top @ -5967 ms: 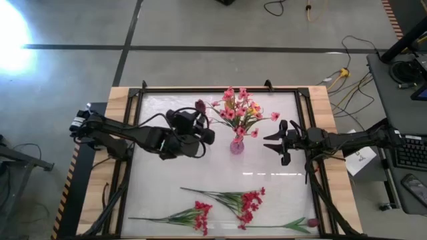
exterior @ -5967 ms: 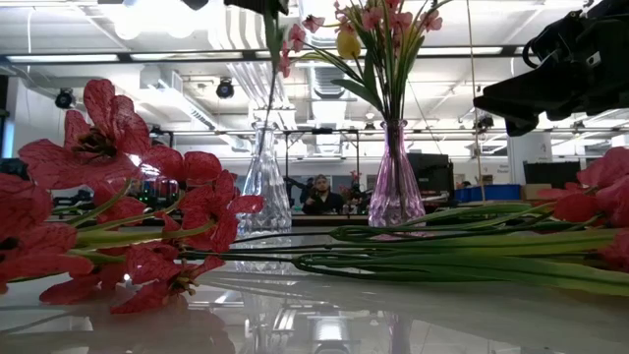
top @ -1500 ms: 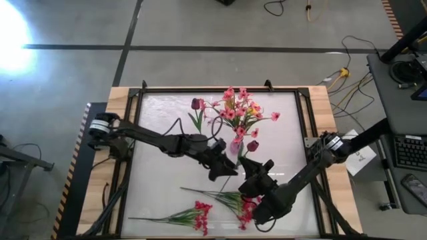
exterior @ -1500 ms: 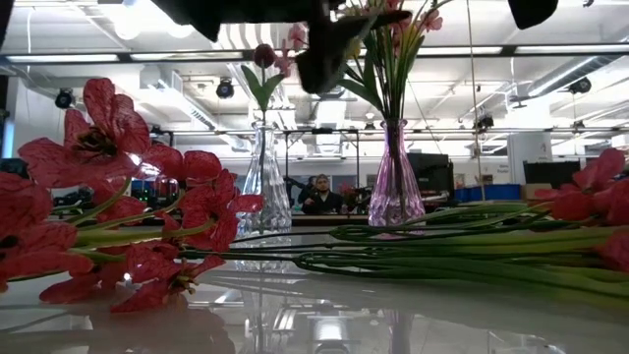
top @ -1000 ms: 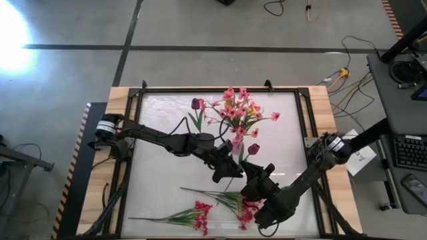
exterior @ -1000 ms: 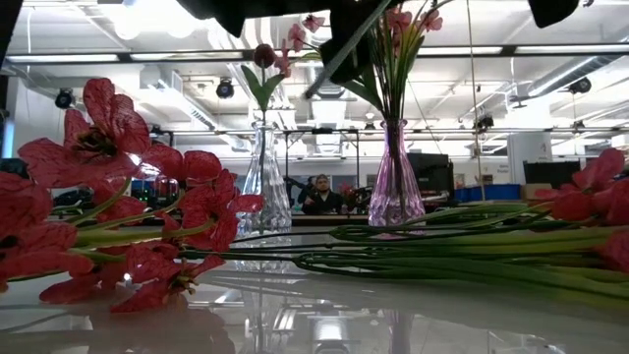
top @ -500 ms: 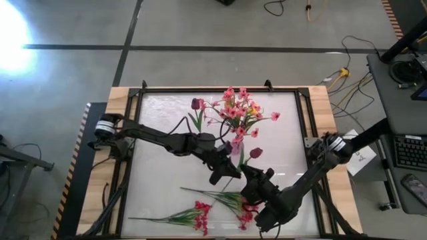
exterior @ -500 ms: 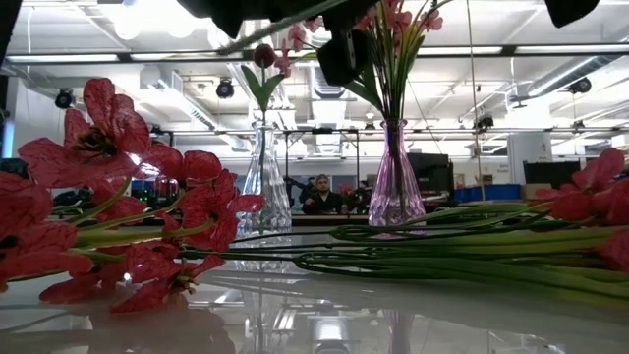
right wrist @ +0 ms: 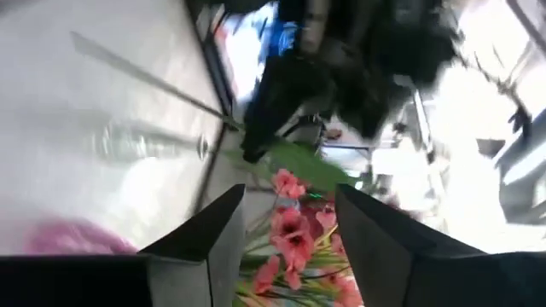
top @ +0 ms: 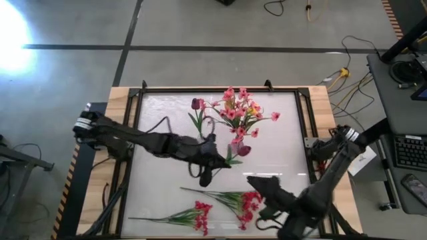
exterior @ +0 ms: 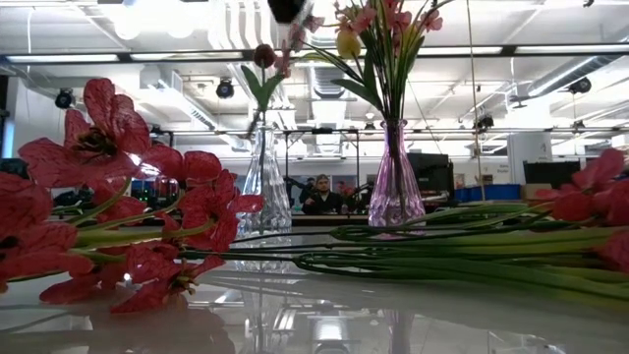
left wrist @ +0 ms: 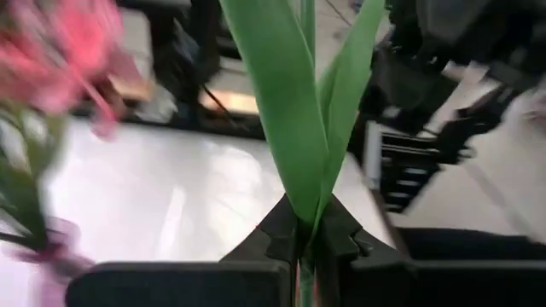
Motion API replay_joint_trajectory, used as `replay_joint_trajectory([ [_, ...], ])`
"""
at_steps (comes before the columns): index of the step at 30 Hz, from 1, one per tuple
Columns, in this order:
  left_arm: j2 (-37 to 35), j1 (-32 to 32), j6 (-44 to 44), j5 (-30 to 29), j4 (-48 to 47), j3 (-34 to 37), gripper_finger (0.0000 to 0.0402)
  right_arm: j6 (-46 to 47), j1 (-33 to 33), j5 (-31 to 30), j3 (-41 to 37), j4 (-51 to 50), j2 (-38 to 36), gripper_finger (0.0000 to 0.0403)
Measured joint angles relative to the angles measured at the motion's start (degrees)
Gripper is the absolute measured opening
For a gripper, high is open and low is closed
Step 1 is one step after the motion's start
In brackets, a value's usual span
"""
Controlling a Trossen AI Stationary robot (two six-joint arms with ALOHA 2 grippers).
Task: Sort flowers into vase by color
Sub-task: Put the dark red flower into the transparent vase
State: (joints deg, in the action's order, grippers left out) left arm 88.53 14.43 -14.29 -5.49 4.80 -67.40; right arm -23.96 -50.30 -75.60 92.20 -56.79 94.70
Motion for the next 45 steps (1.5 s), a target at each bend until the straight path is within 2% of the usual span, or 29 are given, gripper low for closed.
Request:
replay_joint_trajectory([
  [3, -3.76, 3.99, 6.04, -9.07, -0.05, 1.74, 0.0, 6.39, -2.24, -0.13, 0.02, 1.62, -2.98, 0.0183],
  [5, -6.29, 7.11, 10.1, -18.19, 1.23, 3.19, 0.0, 11.88, -3.54, -0.3, 0.04, 1.72, -4.57, 0.0183],
  [8, -9.74, 11.09, 18.46, -32.22, 10.35, 7.23, 0.0, 18.51, -5.14, -0.25, 0.02, 1.58, -6.58, 0.018],
  [10, -11.73, 11.97, 23.29, -36.05, 18.88, 10.92, 0.0, 20.85, -5.74, -0.4, 0.0, 1.66, -7.53, 0.0175],
  [13, -14.57, 11.62, 28.06, -38.53, 29.59, 17.11, 0.0, 22.48, -6.04, -0.35, 0.0, 1.56, -8.07, 0.0167],
  [17, -16.81, 9.76, 38.17, -48.92, 38.33, 23.56, 0.0, 21.5, -5.95, -0.32, 0.0, 1.53, -8.03, 0.0158],
  [20, -17.7, 7.44, 41.05, -48.3, 44.23, 26.38, 0.0, 20.36, -5.84, -0.42, 0.0, 1.55, -7.8, 0.0152],
  [24, -17.8, 4.74, 38.86, -41.07, 47.71, 27.11, 0.0, 20.39, -5.4, -0.45, -0.04, 1.53, -7.65, 0.0145],
  [30, -16.28, 3.69, 36.71, -41.92, 47.52, 26.29, 0.0, 22.62, -5.16, -0.46, -0.07, 1.05, -7.65, 0.0139],
  [39, -15.69, 3.9, 31.62, -42.63, 42.88, 26.21, 0.0, 33.11, -5.18, -0.46, -0.07, -5.64, -7.65, 0.014],
  [45, -15.43, 3.9, 28.52, -43.48, 42.04, 26.21, 0.0, 34.6, -5.17, -0.47, -0.07, -6.8, -7.65, 0.0137],
])
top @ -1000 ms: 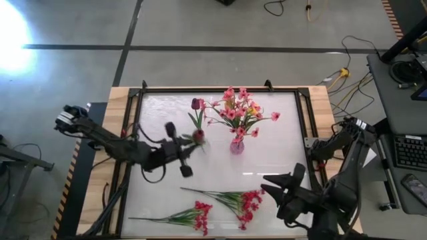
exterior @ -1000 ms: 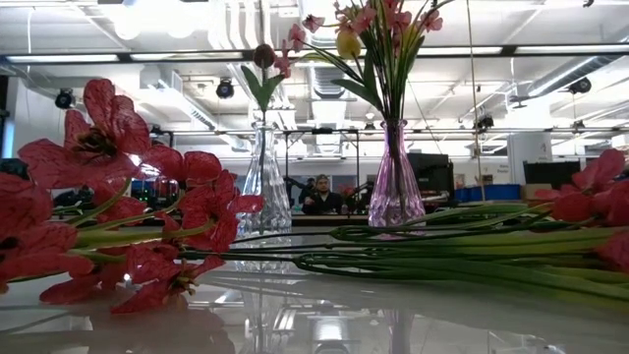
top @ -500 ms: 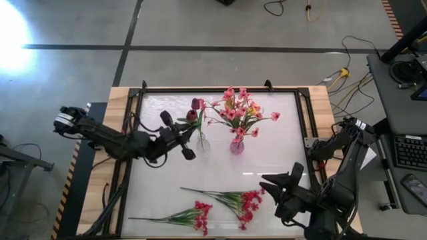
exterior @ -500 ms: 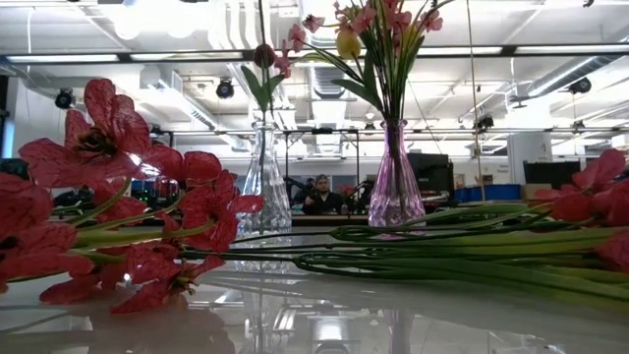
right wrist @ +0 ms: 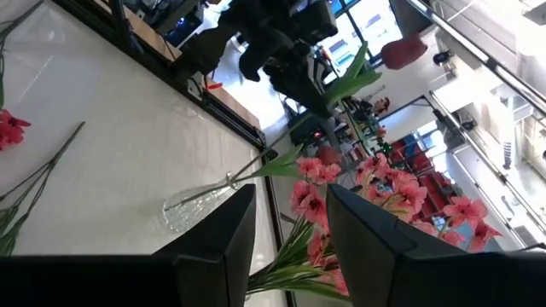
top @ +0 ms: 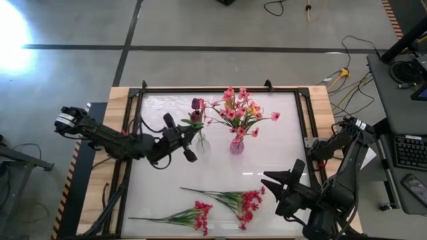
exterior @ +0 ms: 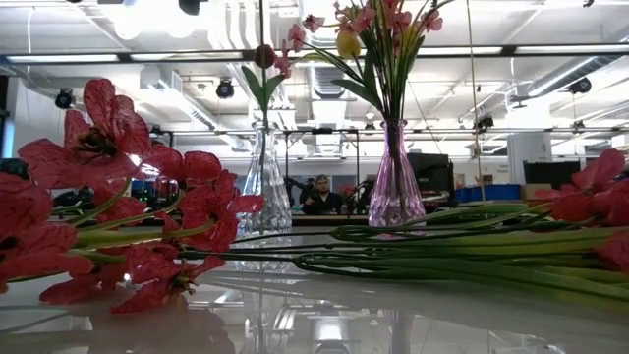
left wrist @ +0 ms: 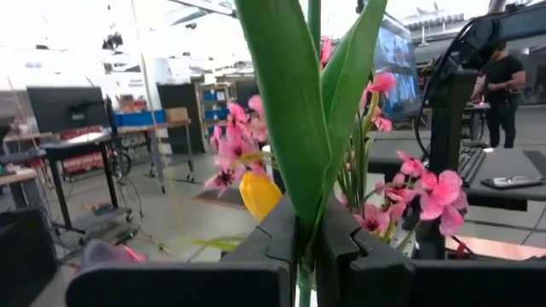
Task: Sort flowers into vase by color
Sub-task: Put the dark red flower into the transparent vase, then put the right red flower into the transparent vase
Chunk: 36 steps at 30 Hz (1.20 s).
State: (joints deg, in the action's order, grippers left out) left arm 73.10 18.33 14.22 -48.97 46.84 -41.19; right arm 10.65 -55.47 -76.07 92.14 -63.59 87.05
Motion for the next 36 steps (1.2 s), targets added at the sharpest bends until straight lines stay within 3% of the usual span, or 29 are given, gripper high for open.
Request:
replay_joint_trajectory([
  [6, 0.66, 0.0, -9.46, -1.2, -9.8, 0.04, 0.0001, 2.81, 0.73, 0.02, 0.0, -0.35, 0.01, 0.0143],
  [10, 0.0, 0.43, -14.55, -0.8, -22.82, -2.86, 0.0028, 6.51, 1.99, 0.44, 0.0, -1.64, 0.02, 0.015],
  [19, 1.82, 1.06, -30.69, 11.02, -72.79, -22.56, 0.0143, 9.35, 6.89, 10.21, 0.0, -2.39, 0.02, 0.0186],
  [24, 5.27, 3.06, -31.87, 12.18, -89.84, -33.76, 0.0186, 9.32, 8.8, 14.74, 0.0, -2.51, 0.01, 0.0203],
  [28, 8.35, 4.86, -35.89, 14.15, -101.84, -41.02, 0.0196, 9.34, 8.79, 15.03, 0.0, -2.56, 0.0, 0.0208],
  [31, 11.03, 7.1, -38.69, 15.71, -104.99, -43.4, 0.0194, 9.74, 8.73, 15.08, 0.0, -2.58, 0.0, 0.0208],
  [36, 17.13, 12.3, -35.27, 17.5, -95.29, -42.18, 0.0185, 12.64, 8.49, 15.5, -0.02, -4.32, 0.0, 0.0208],
])
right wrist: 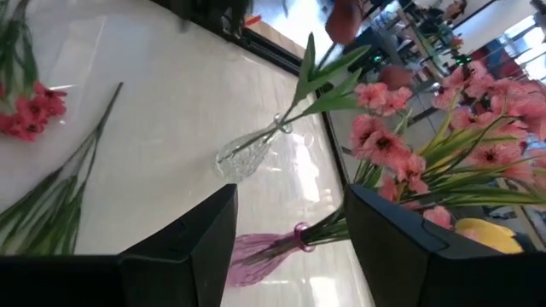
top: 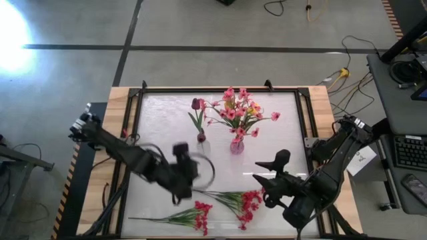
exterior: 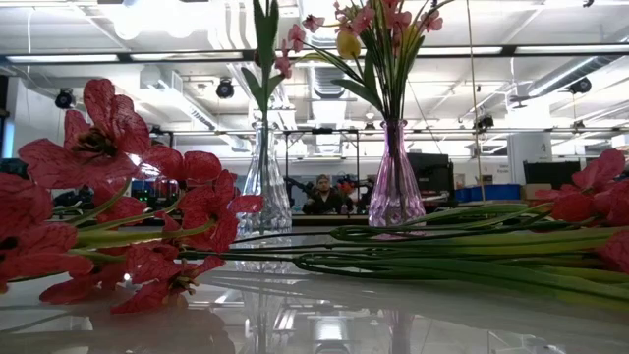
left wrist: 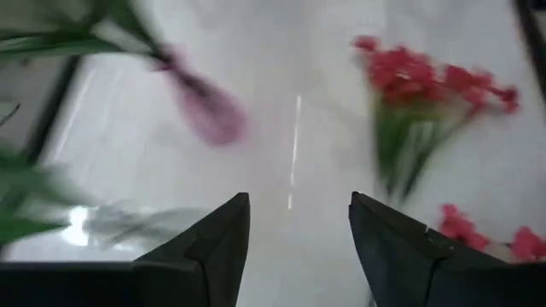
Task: Sort flowers into vase by color
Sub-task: Put the right red flower into the transparent vase
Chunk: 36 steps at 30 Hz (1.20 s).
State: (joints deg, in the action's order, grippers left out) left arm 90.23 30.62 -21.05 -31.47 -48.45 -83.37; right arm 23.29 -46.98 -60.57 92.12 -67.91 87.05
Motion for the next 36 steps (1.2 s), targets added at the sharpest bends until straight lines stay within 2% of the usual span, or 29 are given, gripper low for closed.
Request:
replay_joint_trajectory([
  [6, 11.18, 1.22, 1.36, 1.07, 11.25, 0.9, 0.0174, 0.24, -0.02, 1.26, 0.0, -0.01, -0.02, 0.0209],
  [14, 22.8, -1.49, 1.76, 8.47, 19.91, 0.29, 0.0165, 0.16, 0.0, 3.57, 0.0, -0.03, -0.04, 0.0209],
  [16, 24.6, -2.27, 1.5, 8.87, 20.04, -0.32, 0.0165, 0.13, 0.0, 3.77, 0.0, -0.03, -0.04, 0.0209],
  [19, 26.8, -3.58, 1.47, 14.15, 20.07, -1.43, 0.0172, -0.23, -0.02, 3.8, 0.0, -0.17, -0.04, 0.0209],
  [22, 28.81, -4.4, 3.15, 19.46, 20.19, -3.37, 0.0192, -0.57, 0.0, 3.72, 0.0, -0.57, -0.04, 0.0209],
  [27, 32.98, -5.06, 7.1, 23.36, 19.82, -7.45, 0.0231, -0.59, 0.02, 3.65, 0.0, -1.0, -0.04, 0.0209],
  [31, 37.2, -5.41, 8.73, 23.63, 17.94, -10.4, 0.0238, -0.39, 0.02, 3.82, 0.0, -1.13, -0.04, 0.0209],
  [36, 39.65, -5.46, 11.47, 23.39, 15.29, -14.4, 0.0226, -0.36, 0.02, 4.05, 0.0, -1.32, -0.04, 0.0209],
])
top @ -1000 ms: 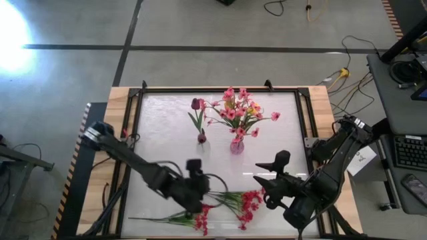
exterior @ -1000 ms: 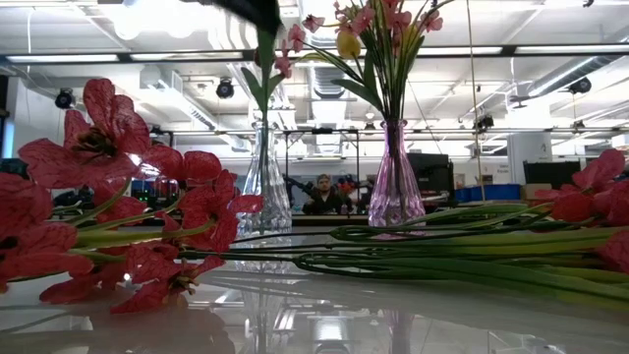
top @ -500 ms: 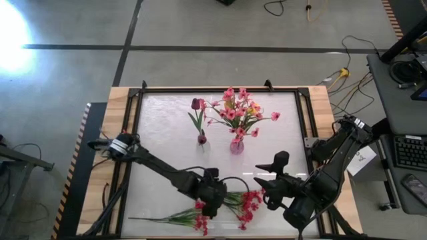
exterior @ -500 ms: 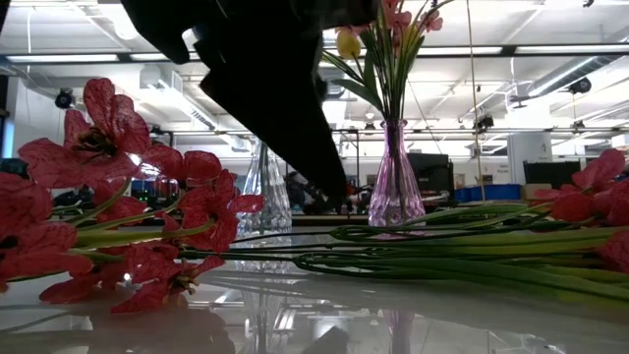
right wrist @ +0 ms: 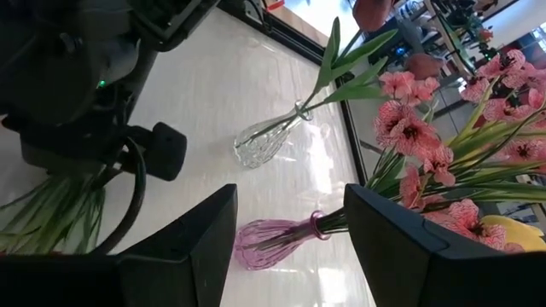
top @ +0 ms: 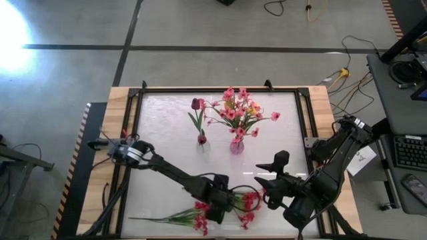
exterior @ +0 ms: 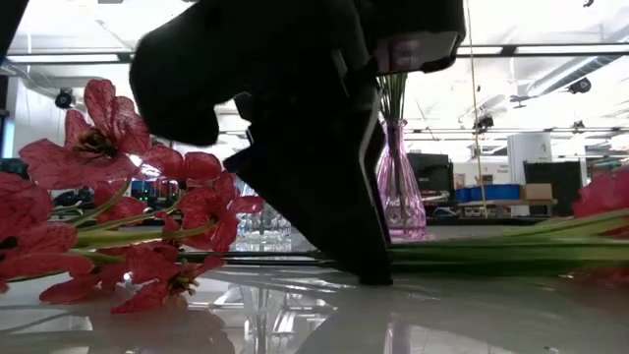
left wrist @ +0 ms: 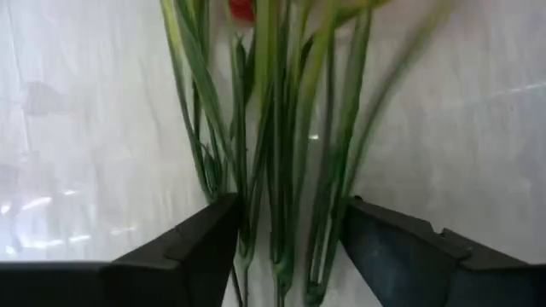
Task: Sort flowers into vase by color
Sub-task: Put the right red flower into the transparent vase
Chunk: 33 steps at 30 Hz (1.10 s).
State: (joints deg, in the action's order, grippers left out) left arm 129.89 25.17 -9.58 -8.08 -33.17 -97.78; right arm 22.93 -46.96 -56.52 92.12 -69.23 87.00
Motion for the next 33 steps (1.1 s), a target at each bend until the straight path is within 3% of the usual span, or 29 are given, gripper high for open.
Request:
replay_joint_trajectory([
  [4, 0.0, -0.09, 1.14, -2.85, -2.17, -1.18, 0.0182, 0.01, 0.0, 0.01, 0.0, -0.24, 0.0, 0.0209],
  [11, -0.88, -0.02, 0.35, -11.4, -7.2, -1.14, 0.0015, 0.03, -0.13, 0.03, 0.0, -0.8, 0.0, 0.0209],
  [17, -6.16, 2.46, -1.73, -22.83, -14.33, -0.34, 0.0005, 0.03, -0.59, 1.76, 0.0, -1.16, -0.65, 0.0209],
  [24, -23.13, 7.96, -11.32, -35.83, -15.23, 10.14, 0.0001, 0.3, -1.15, 3.06, 0.0, -1.18, -2.03, 0.0209],
  [28, -35.11, 12.59, -13.08, -41.97, -7.7, 18.31, 0.0, 0.4, -1.27, 3.03, 0.0, -1.18, -2.82, 0.0209],
  [33, -49.91, 18.31, -4.63, -47.35, 9.23, 29.42, 0.0, 0.59, -1.44, 3.01, 0.0, -1.18, -4.25, 0.0209],
])
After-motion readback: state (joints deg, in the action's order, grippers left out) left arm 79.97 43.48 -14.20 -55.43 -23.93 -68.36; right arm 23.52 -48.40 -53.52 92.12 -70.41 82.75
